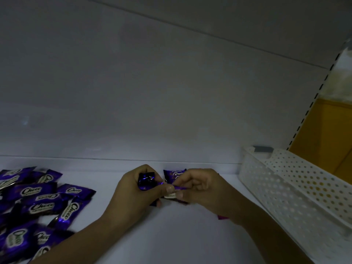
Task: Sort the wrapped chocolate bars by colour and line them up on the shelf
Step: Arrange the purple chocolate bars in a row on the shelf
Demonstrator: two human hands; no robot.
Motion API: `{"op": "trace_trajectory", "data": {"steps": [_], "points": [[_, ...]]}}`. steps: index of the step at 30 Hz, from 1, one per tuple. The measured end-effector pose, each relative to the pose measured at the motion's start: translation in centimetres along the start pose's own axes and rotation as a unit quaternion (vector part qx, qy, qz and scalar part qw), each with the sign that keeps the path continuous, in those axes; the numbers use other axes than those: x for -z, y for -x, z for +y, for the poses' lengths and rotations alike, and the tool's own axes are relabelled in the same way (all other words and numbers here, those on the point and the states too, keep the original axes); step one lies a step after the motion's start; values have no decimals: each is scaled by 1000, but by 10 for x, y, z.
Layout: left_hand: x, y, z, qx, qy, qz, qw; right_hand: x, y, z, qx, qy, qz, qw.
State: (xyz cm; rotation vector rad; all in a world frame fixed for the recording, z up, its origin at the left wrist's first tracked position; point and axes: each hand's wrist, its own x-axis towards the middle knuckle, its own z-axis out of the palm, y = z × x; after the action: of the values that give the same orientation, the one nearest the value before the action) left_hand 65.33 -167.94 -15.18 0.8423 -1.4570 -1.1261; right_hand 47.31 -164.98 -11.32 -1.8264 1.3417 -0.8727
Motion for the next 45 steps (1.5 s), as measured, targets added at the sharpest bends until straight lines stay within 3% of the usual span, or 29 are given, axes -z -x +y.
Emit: {"op": "trace_trajectory", "data": {"steps": [3,5,7,18,26,29,32,38,40,42,45], "points": [[2,-2,-1,5,4,39,999,5,0,11,-26,131,51,990],[5,-2,-3,20,8,54,998,9,0,21,-23,259,77,962],[4,-2,-3,26,1,56,998,9,0,25,-12,315,95,944],[3,-2,-3,15,-10,45,999,0,-12,34,35,428,155,890],[3,-1,0,18,6,24,1000,-6,-10,32,46,425,142,893],[1,1,5,39,22,13,999,-15,-5,16,84,275,187,939],[2,1,6,70,46,-2,996,-45,1,-2,68,71,137,986],[2,2,6,98,114,-66,986,-71,-3,-3,99,82,182,975],[2,2,6,94,92,-93,987,-69,-6,-3,99,114,199,968],[5,3,6,81,20,-126,988,-67,-8,-2,84,72,206,972],[10,3,3,57,-4,-158,986,-59,-8,-2,51,-49,197,978]]}}
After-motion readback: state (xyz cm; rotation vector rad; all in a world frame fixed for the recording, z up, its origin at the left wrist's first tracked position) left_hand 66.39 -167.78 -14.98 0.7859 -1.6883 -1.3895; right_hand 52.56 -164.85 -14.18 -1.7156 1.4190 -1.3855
